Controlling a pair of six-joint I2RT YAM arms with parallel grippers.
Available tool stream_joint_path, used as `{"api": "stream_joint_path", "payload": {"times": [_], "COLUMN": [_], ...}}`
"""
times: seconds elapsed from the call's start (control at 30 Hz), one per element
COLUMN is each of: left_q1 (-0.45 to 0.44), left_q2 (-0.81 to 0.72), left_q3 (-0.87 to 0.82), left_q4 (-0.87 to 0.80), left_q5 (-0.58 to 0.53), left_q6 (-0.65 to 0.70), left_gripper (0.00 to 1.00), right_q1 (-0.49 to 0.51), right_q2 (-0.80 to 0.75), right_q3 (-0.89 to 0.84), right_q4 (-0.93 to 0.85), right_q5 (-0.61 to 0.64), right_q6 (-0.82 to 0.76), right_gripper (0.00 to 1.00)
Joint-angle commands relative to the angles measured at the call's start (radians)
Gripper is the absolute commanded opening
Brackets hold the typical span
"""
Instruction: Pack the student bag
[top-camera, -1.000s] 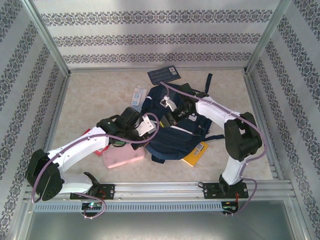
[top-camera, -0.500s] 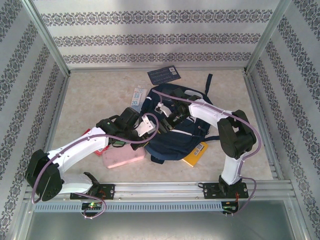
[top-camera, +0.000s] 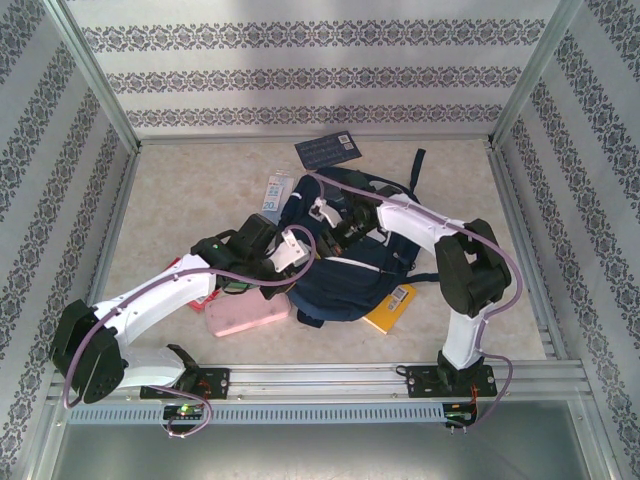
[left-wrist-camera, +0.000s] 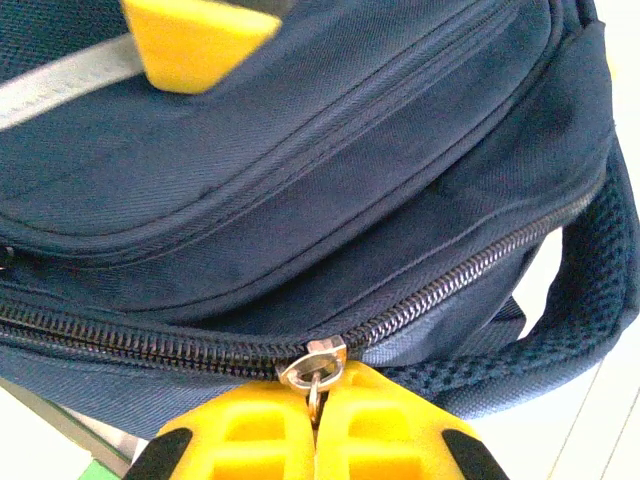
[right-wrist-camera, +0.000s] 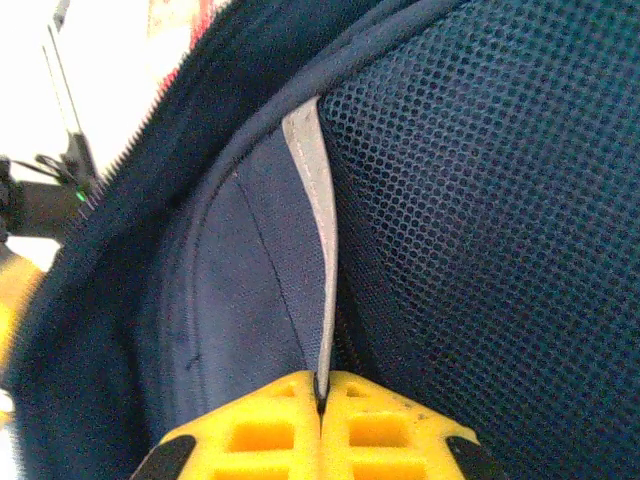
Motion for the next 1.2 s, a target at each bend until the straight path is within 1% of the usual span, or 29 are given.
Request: {"api": "stream_joint_path", "payload": {"times": [0.0, 0.17, 0.27, 0.4, 0.6, 0.87, 1.17], "left_q1": [0.005, 0.005, 0.005, 0.005, 0.005, -0.006, -0.073], "left_q2": [-0.013, -0.002, 0.007, 0.026, 0.090, 0.181, 0.228], "left_q3": [0.048, 0.077, 0.102, 0.119, 0.124, 0.165, 0.206], "left_q4": [0.007, -0.076, -0.135, -0.198, -0.219, -0.159, -0.131], "left_q5": [0.049, 0.101, 0.124, 0.133, 0.149, 0.253, 0.253], "left_q6": [-0.052, -0.138, -0.169, -0.194, -0.256, -0.370, -0.393], "left_gripper": [0.00, 0.01, 0.03, 0.05, 0.06, 0.08, 0.10], "right_q1": [0.003, 0.061, 0.054, 0.051, 0.050, 0.050, 0.050], "right_q2": [0.048, 0.032, 0.025, 0.022, -0.041, -0.074, -0.046], "right_q3": [0.108, 0.115, 0.100, 0.108, 0.063, 0.016, -0.020], "right_q4": [0.076, 0.131, 0.203, 0.243, 0.343, 0.408, 0.502], "right_q5": [-0.084, 0.146, 0.188, 0.231, 0.279, 0.313, 0.340], "right_q6": [0.222, 0.330, 0.453, 0.548, 0.640, 0.724, 0.851], "right_gripper": [0.00, 0.00, 0.00, 0.00, 0.00, 0.00, 0.00]}}
